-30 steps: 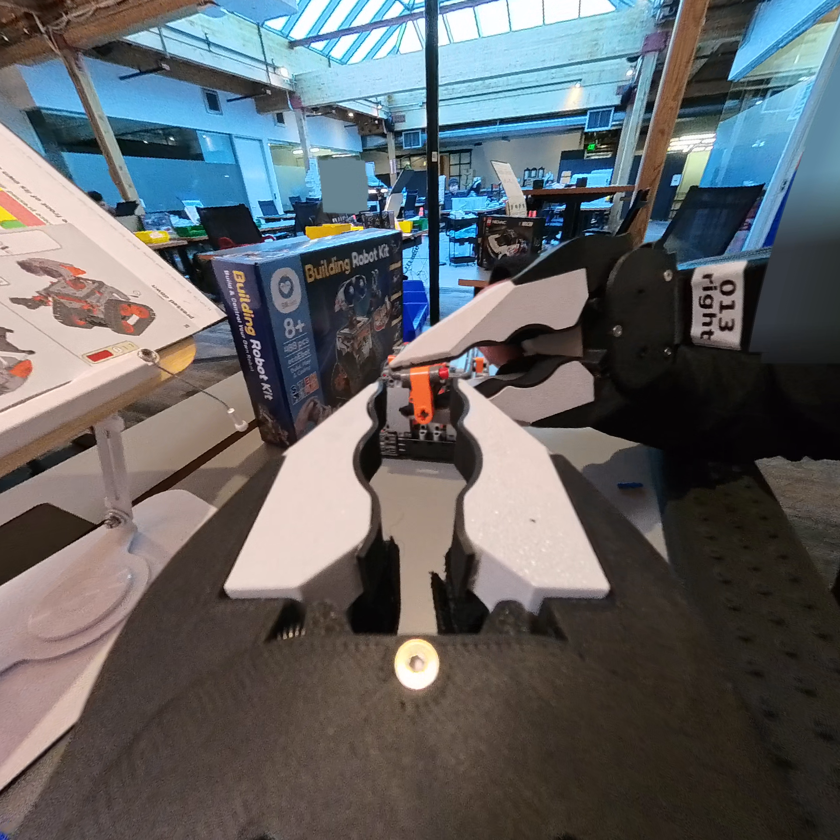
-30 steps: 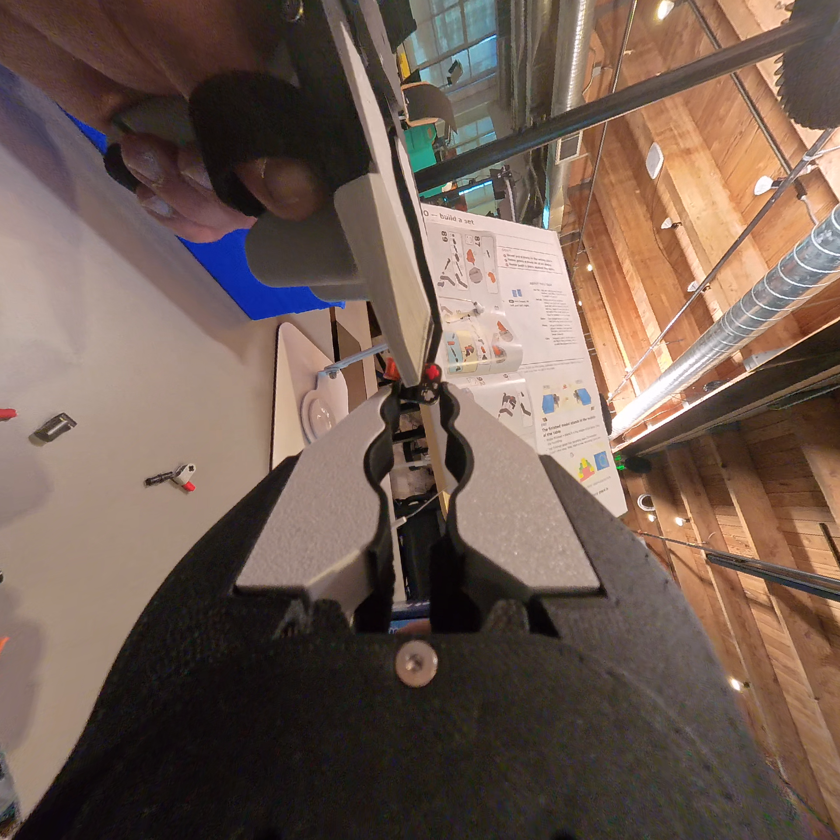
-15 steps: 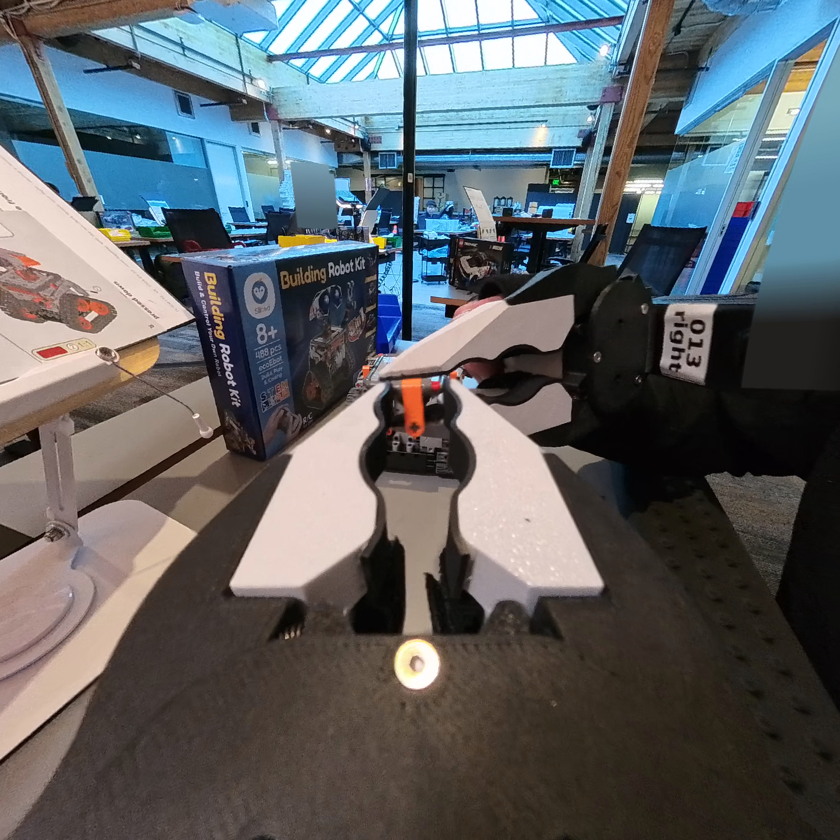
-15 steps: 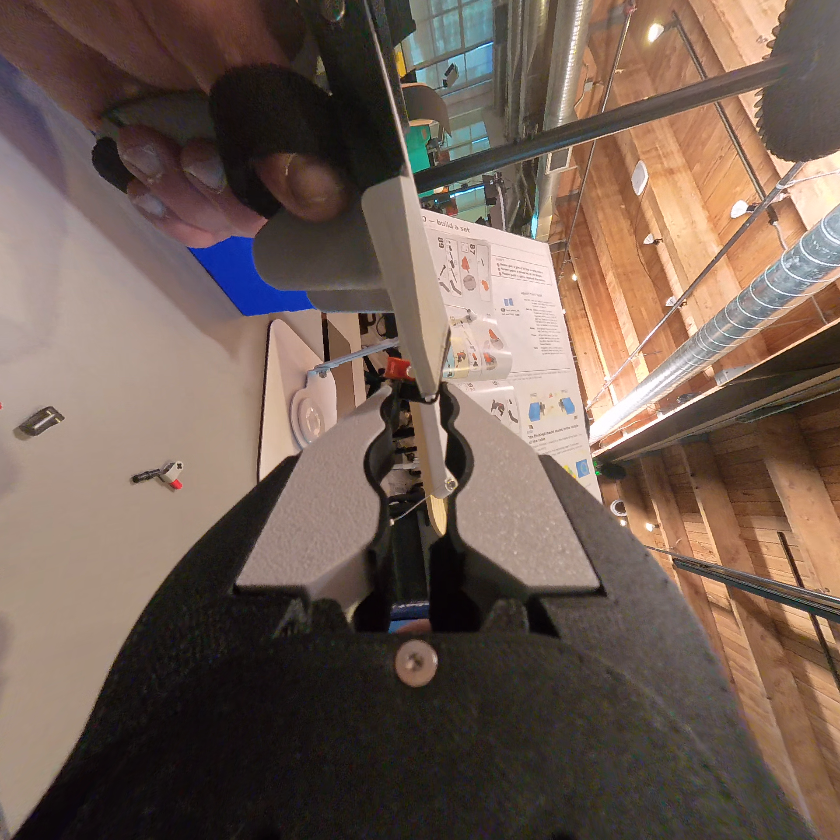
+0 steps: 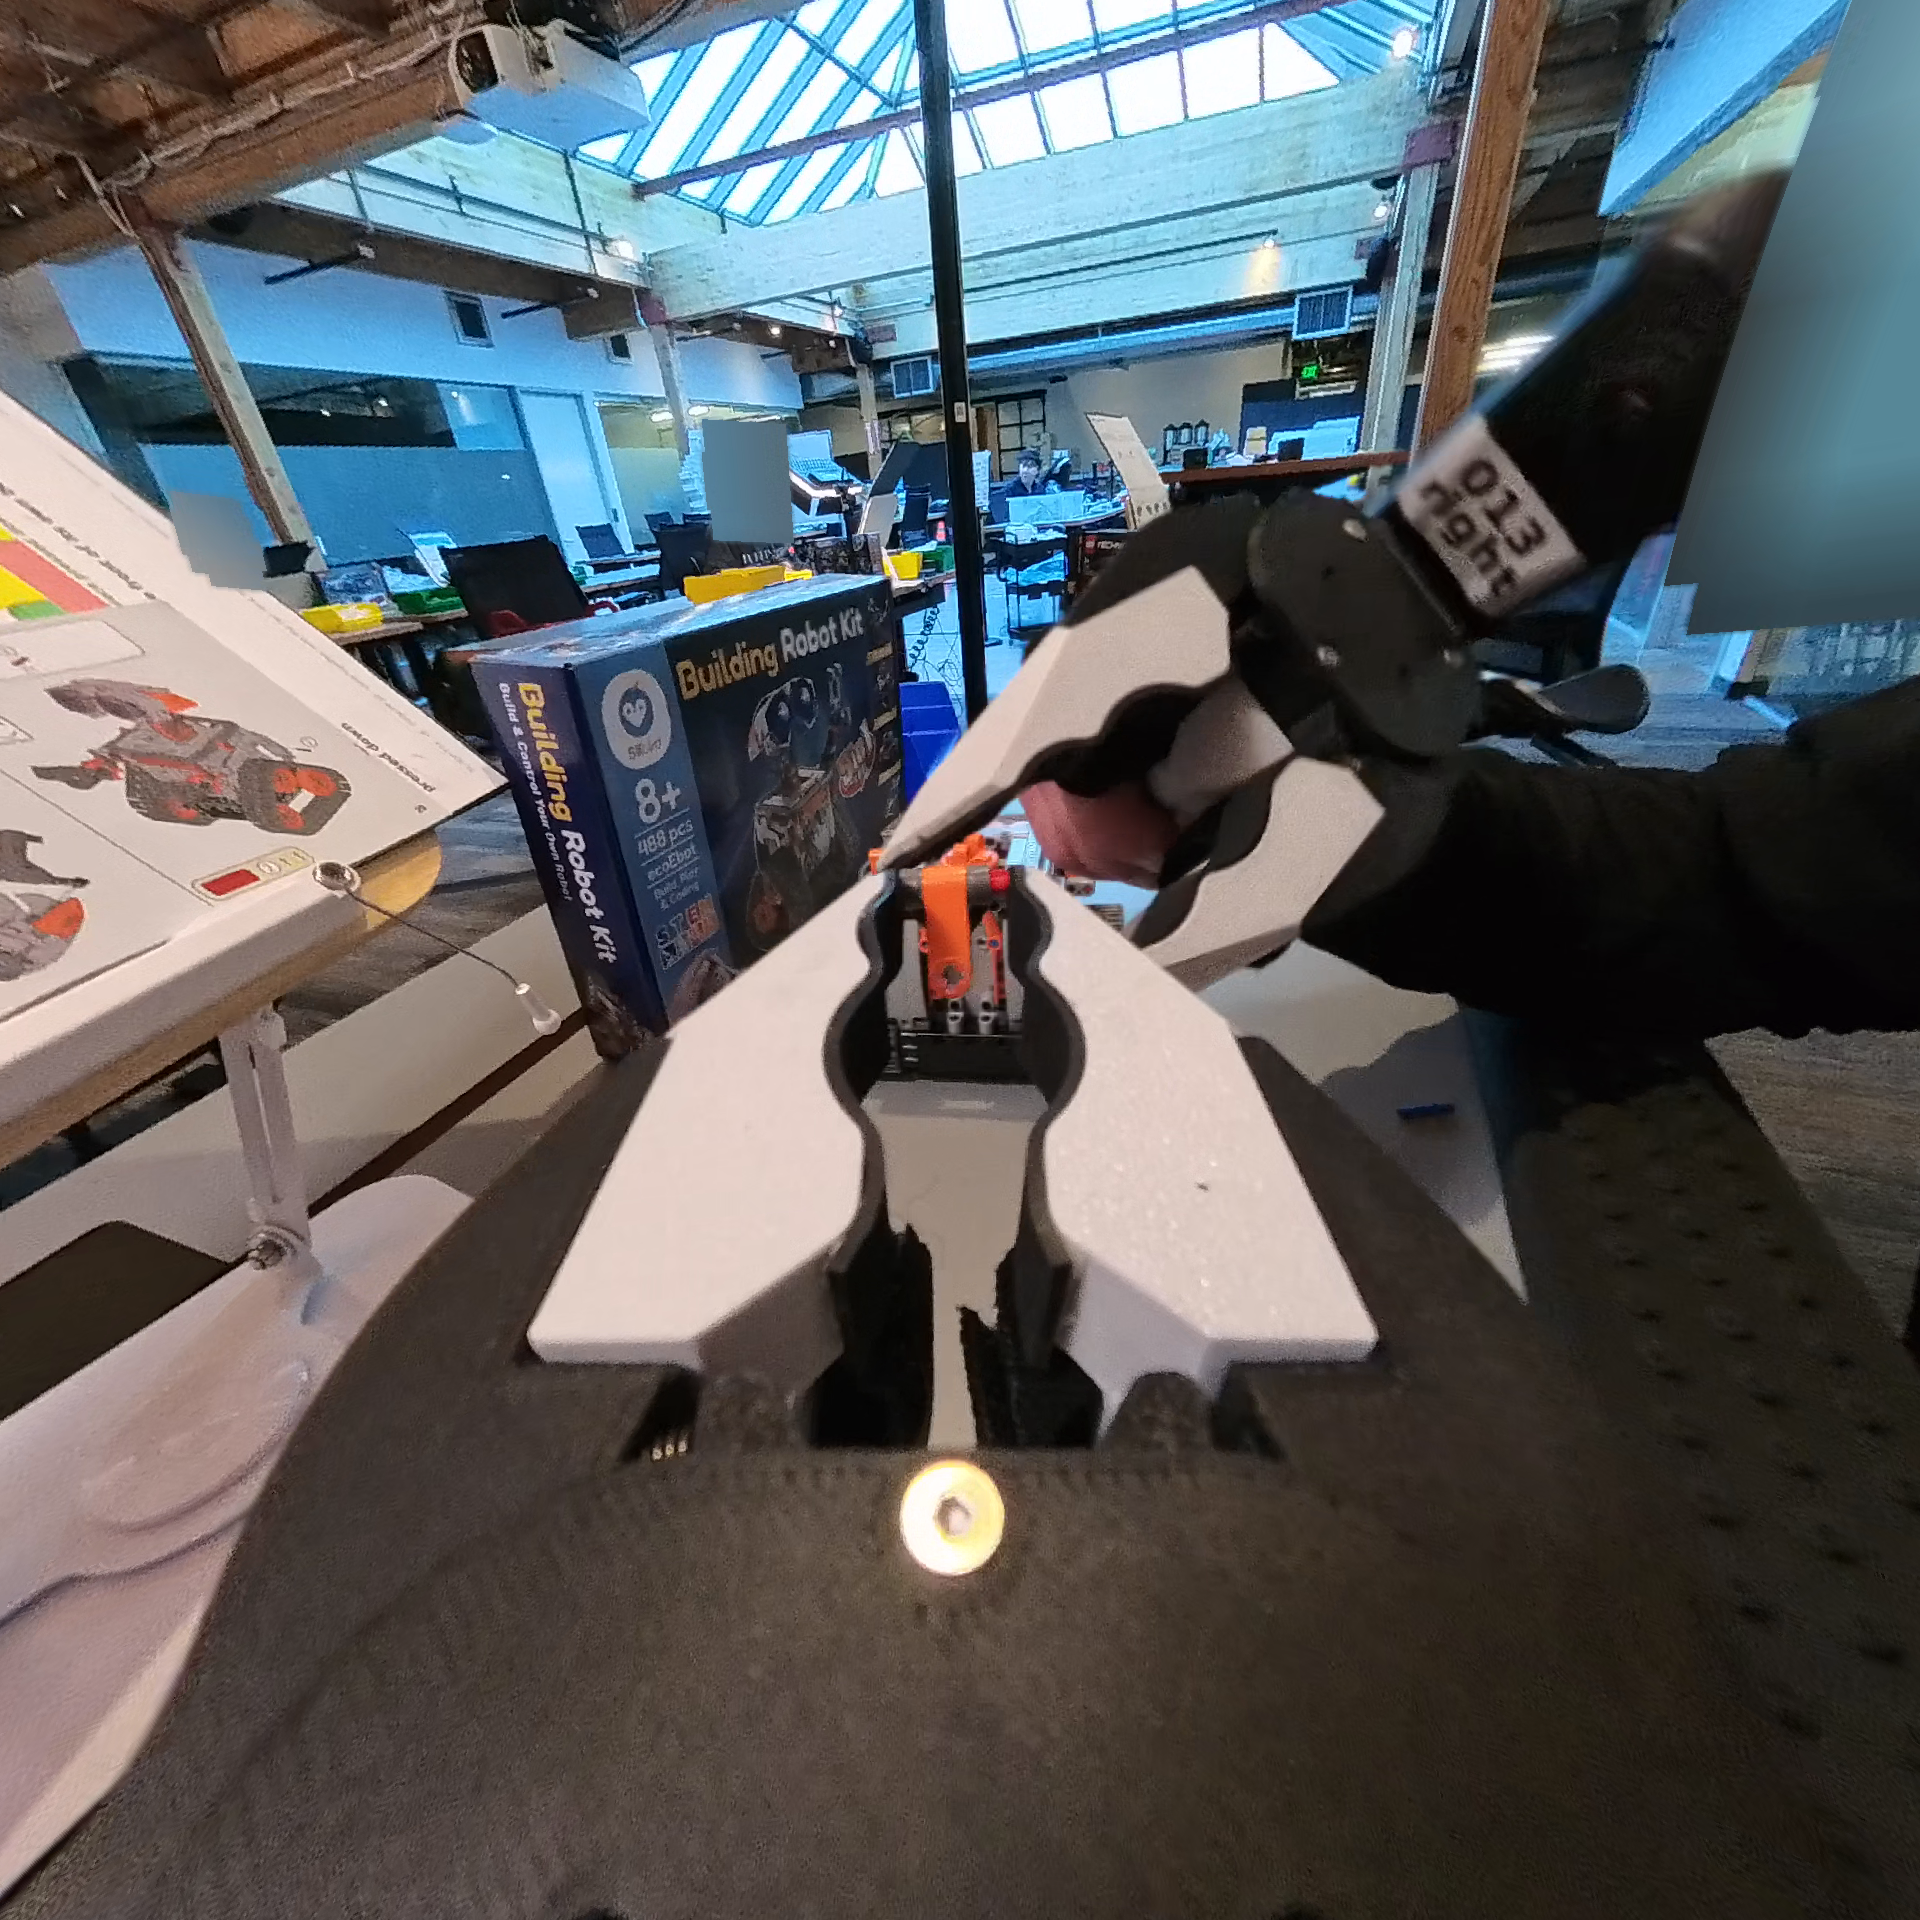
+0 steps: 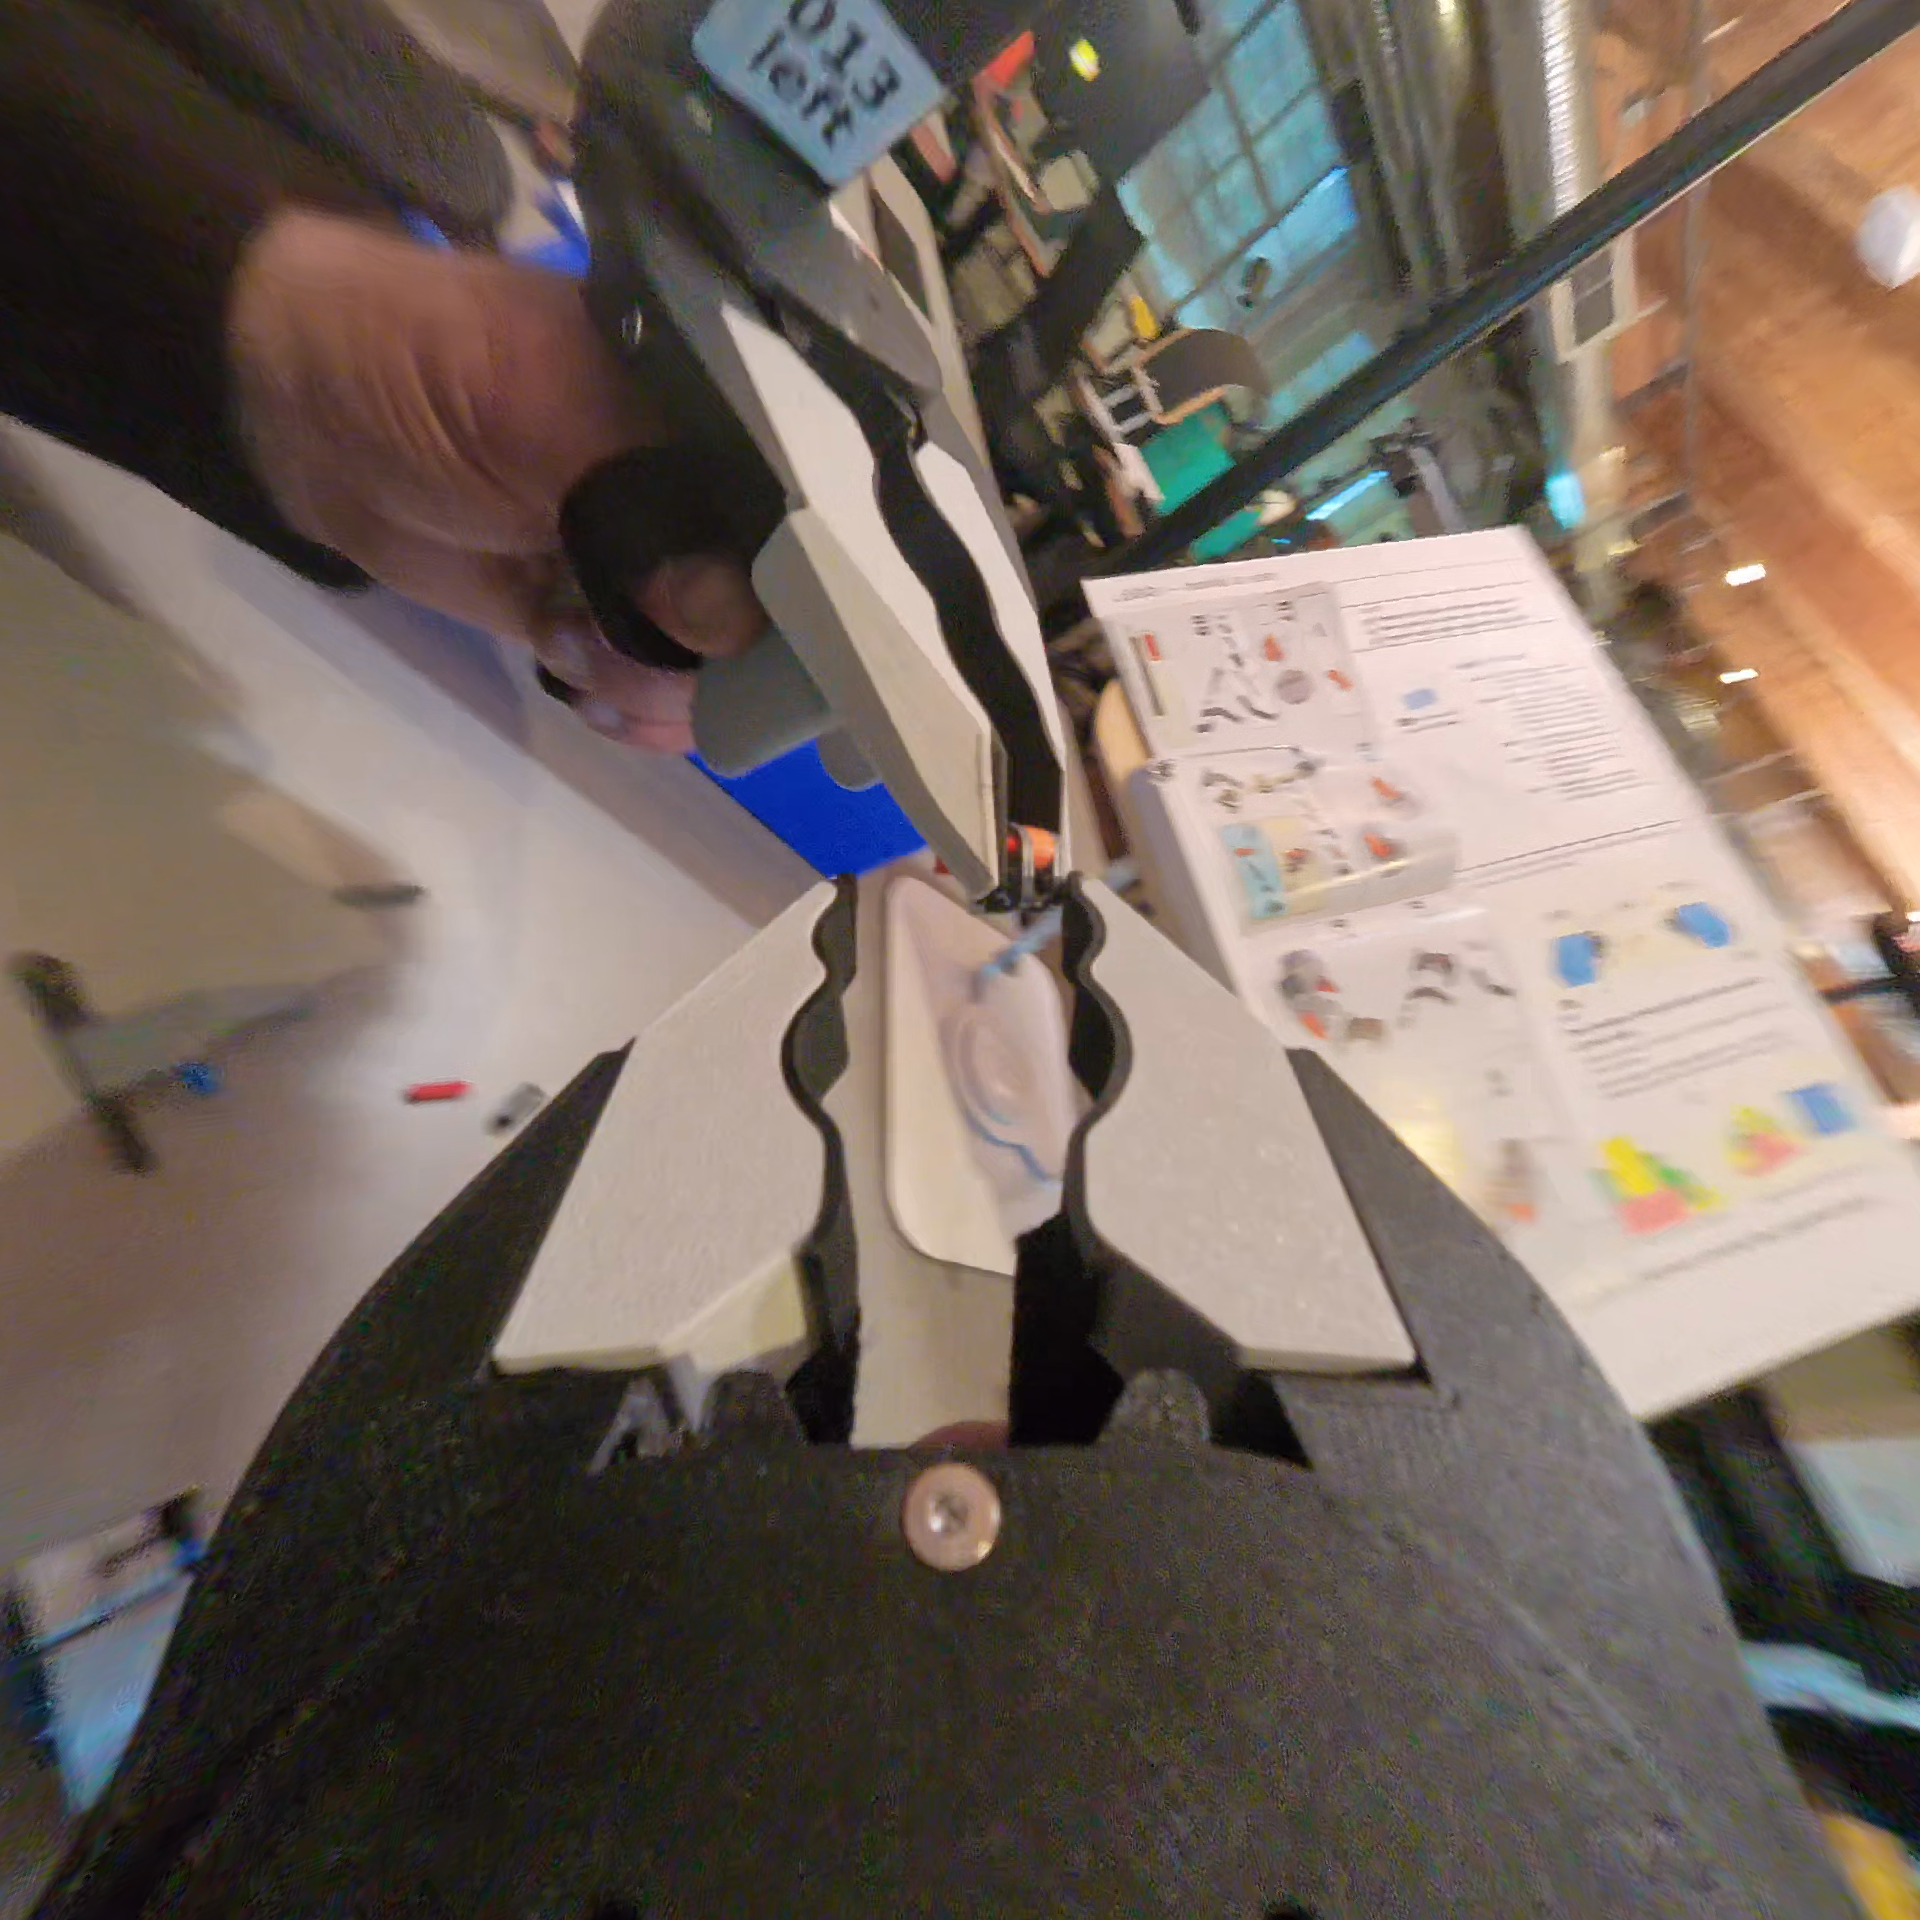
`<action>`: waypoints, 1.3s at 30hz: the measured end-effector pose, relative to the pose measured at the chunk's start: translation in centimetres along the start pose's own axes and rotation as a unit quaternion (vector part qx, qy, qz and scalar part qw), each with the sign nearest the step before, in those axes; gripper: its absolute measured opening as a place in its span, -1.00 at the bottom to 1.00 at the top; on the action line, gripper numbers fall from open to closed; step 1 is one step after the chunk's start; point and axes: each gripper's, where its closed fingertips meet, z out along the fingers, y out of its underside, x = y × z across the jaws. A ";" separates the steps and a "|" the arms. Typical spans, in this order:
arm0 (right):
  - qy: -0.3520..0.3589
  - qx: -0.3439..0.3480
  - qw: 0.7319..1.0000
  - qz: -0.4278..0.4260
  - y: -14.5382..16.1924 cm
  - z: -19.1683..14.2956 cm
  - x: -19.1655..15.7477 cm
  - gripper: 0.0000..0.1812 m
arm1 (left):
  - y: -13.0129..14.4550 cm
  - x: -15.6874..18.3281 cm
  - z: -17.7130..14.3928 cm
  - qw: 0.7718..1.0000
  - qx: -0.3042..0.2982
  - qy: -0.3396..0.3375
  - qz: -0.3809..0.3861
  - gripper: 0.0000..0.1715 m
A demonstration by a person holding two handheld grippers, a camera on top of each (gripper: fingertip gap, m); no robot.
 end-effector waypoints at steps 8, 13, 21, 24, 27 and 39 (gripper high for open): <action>-0.098 0.077 0.976 0.178 -1.1 -1.0 0.1 -0.67 | -0.4 1.1 -0.1 0.998 0.003 0.015 0.056 -0.80; -0.126 0.095 0.963 0.218 -1.4 -1.2 -0.1 -0.69 | -0.5 1.5 -0.3 0.998 0.007 0.028 0.064 -0.81; -0.172 0.121 0.942 0.261 -2.0 -1.7 -0.5 -0.75 | -0.9 2.2 -0.6 0.997 0.026 0.055 0.055 -0.81; -0.179 0.129 0.937 0.272 -2.1 -1.8 -0.6 -0.76 | -1.0 2.2 -0.7 0.997 0.027 0.055 0.055 -0.81; -0.181 0.129 0.936 0.272 -2.1 -1.8 -0.6 -0.77 | -1.1 2.4 -0.7 0.996 0.032 0.059 0.051 -0.80; -0.161 0.099 0.955 0.230 -1.8 -1.9 -0.5 -0.86 | -1.0 2.4 -0.8 0.996 0.032 0.057 0.058 -0.81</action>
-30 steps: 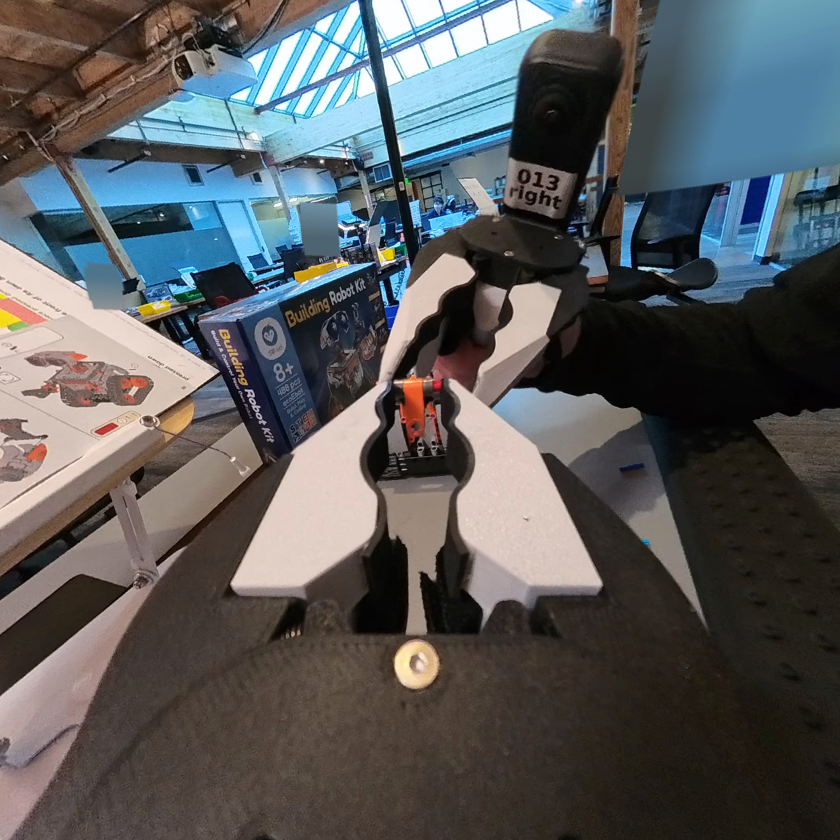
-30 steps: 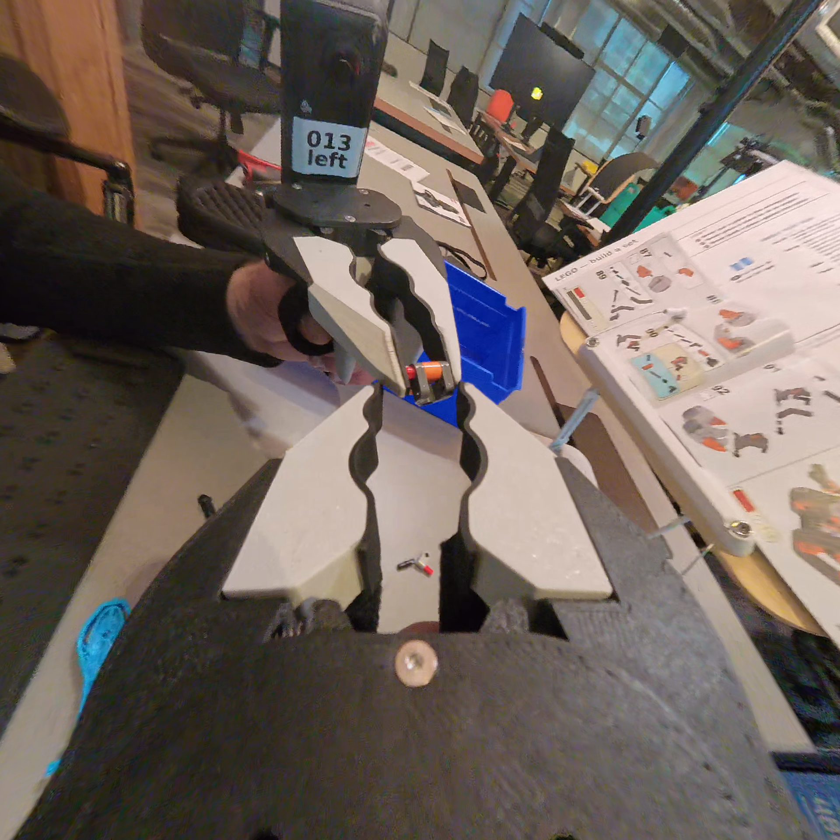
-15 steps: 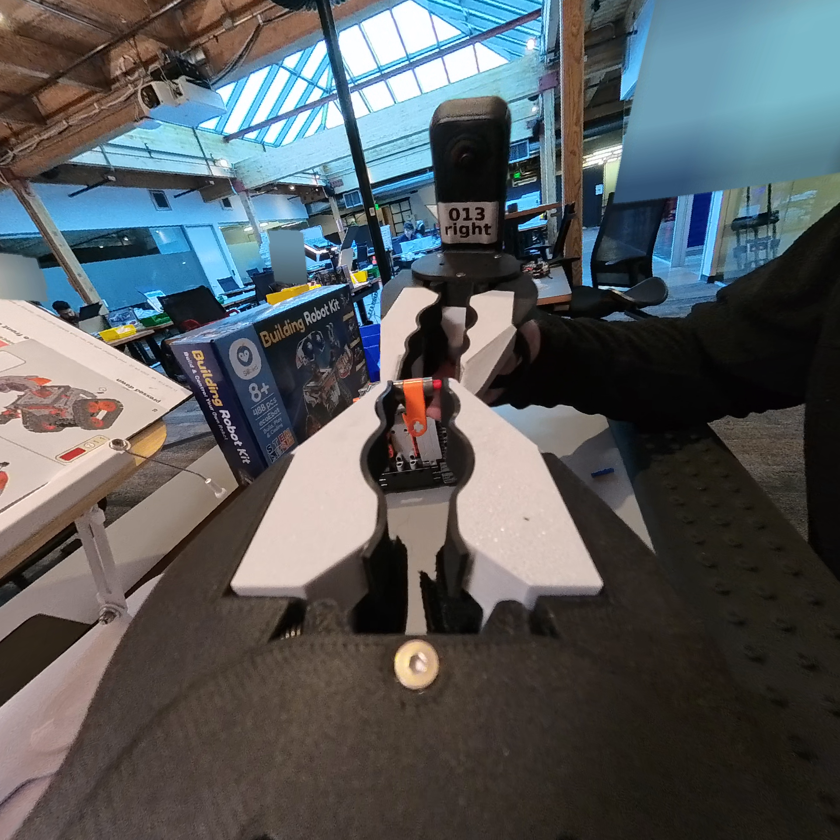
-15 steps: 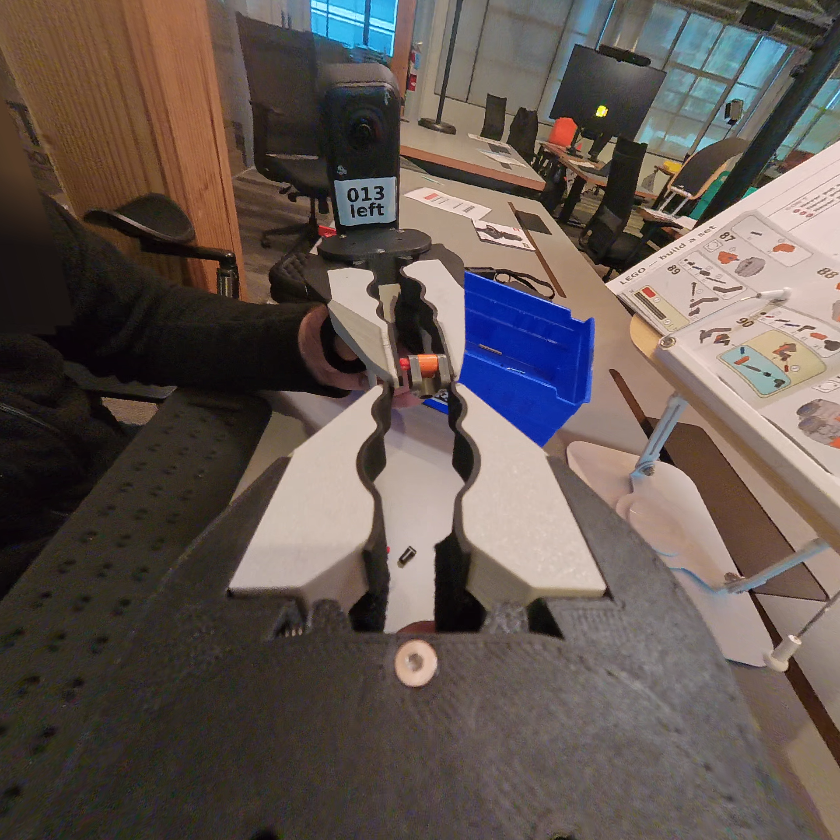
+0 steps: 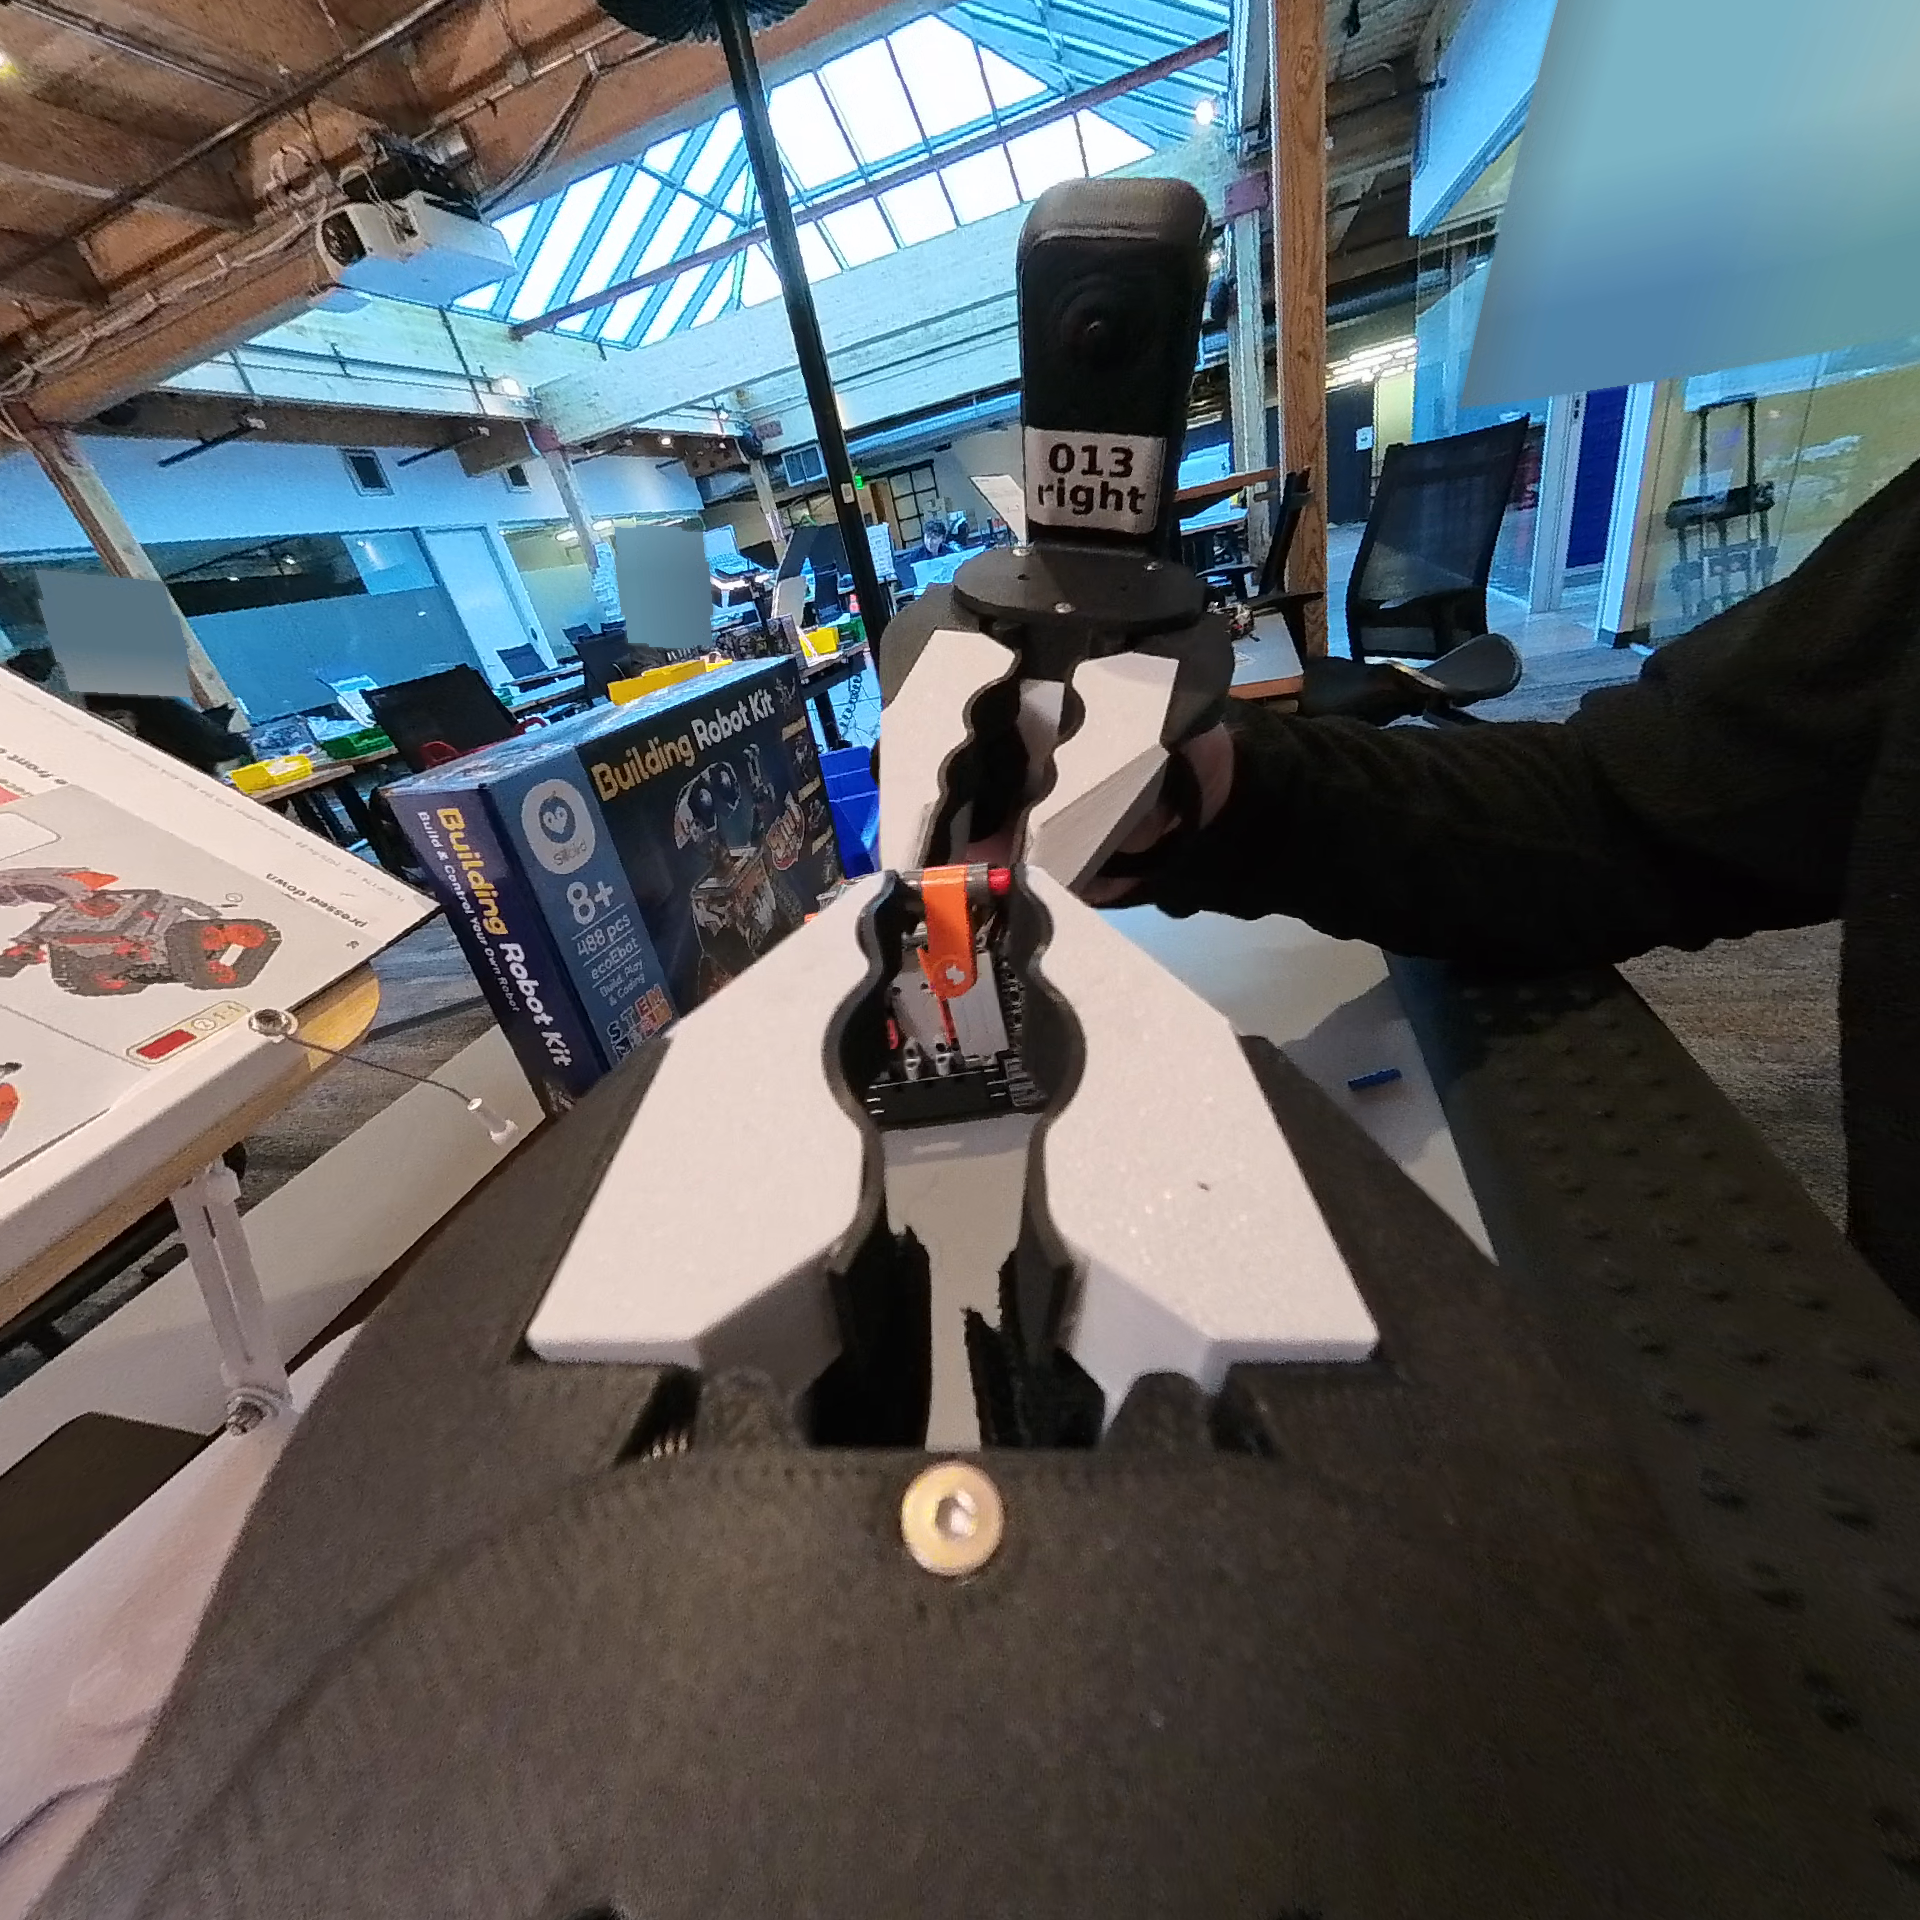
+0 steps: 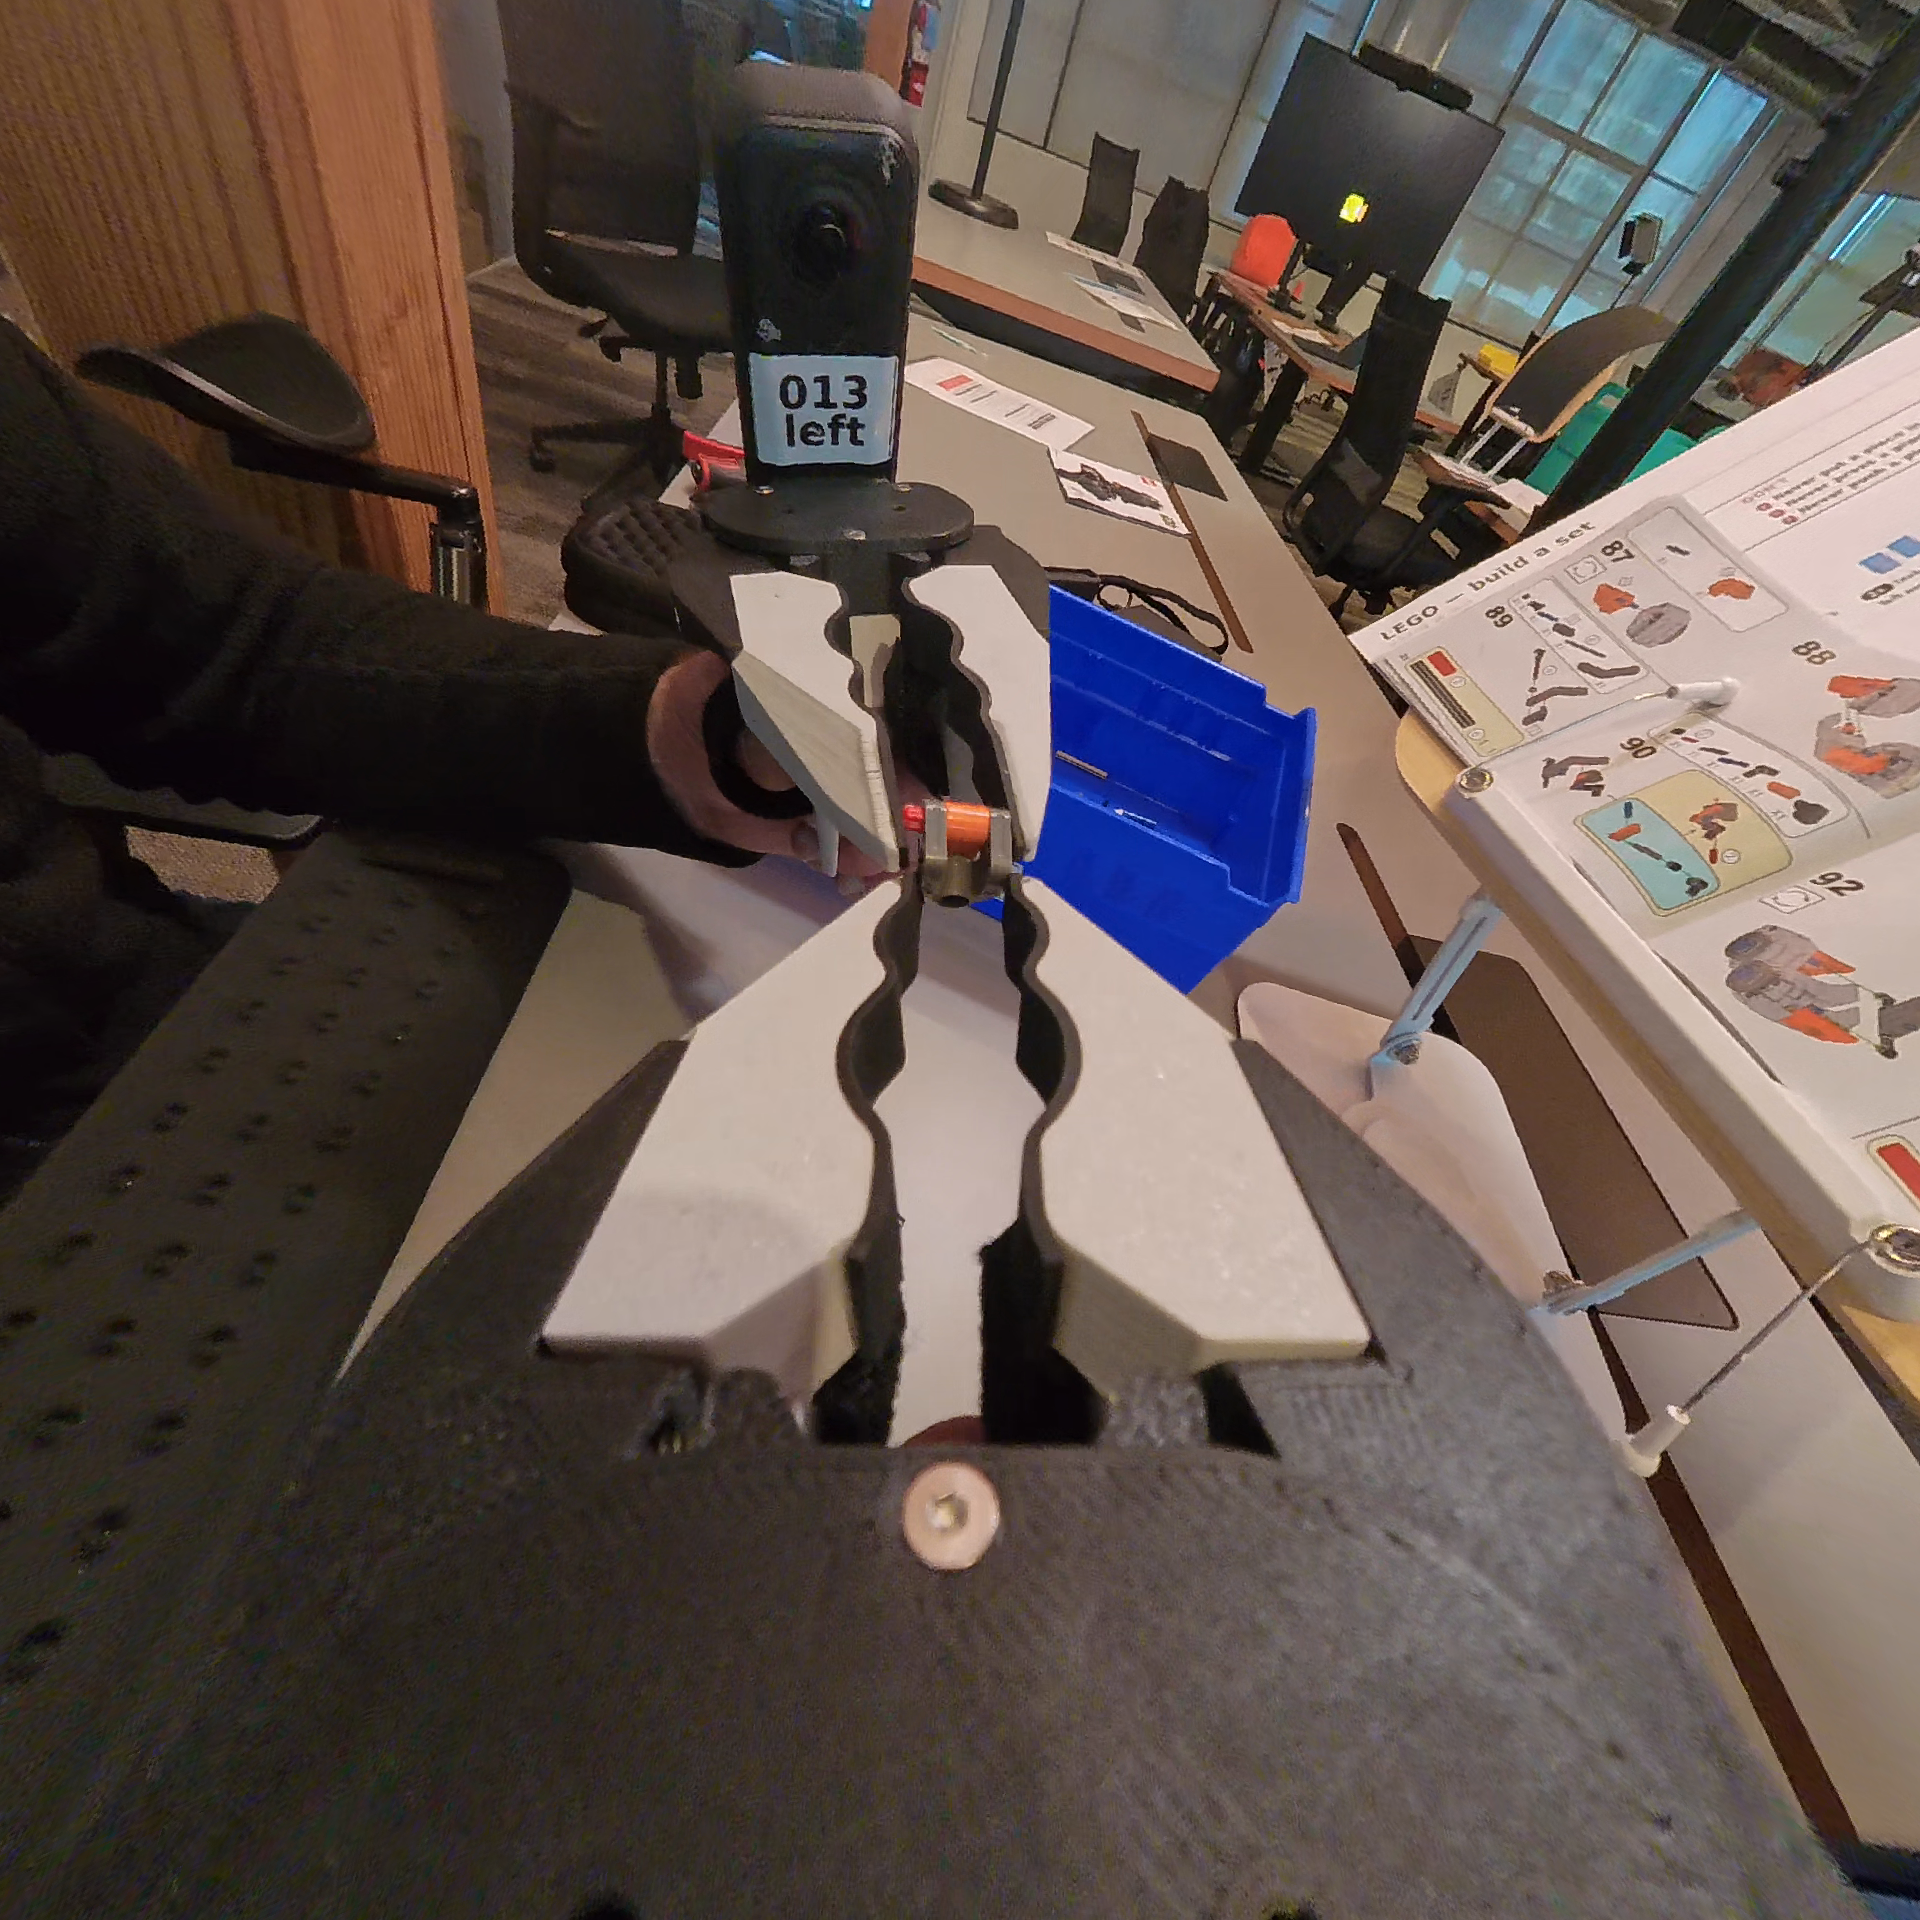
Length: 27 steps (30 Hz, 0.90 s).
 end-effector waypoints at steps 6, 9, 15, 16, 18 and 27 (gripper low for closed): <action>-0.005 -0.009 1.000 0.014 0.3 0.0 0.1 -0.83 | 0.1 -0.2 0.1 1.000 0.000 -0.017 0.007 -0.81; -0.003 -0.014 1.000 0.025 0.7 0.2 0.3 -0.68 | -0.1 -0.4 0.0 1.000 0.006 -0.023 0.005 -0.80; -0.013 -0.006 0.999 0.037 0.6 1.0 -0.3 -0.70 | 0.2 -0.2 0.4 0.999 0.003 -0.028 0.015 -0.80; -0.014 -0.005 0.999 0.041 0.7 1.0 -0.3 -0.71 | 0.2 -0.2 0.3 0.999 0.003 -0.028 0.014 -0.80; -0.017 -0.005 0.999 0.048 0.7 1.0 -0.3 -0.73 | 0.2 -0.2 0.4 1.000 0.004 -0.028 0.013 -0.81; -0.022 -0.005 0.999 0.039 0.8 0.8 -0.3 -0.85 | 0.0 0.2 0.3 1.000 0.021 -0.006 -0.011 -0.80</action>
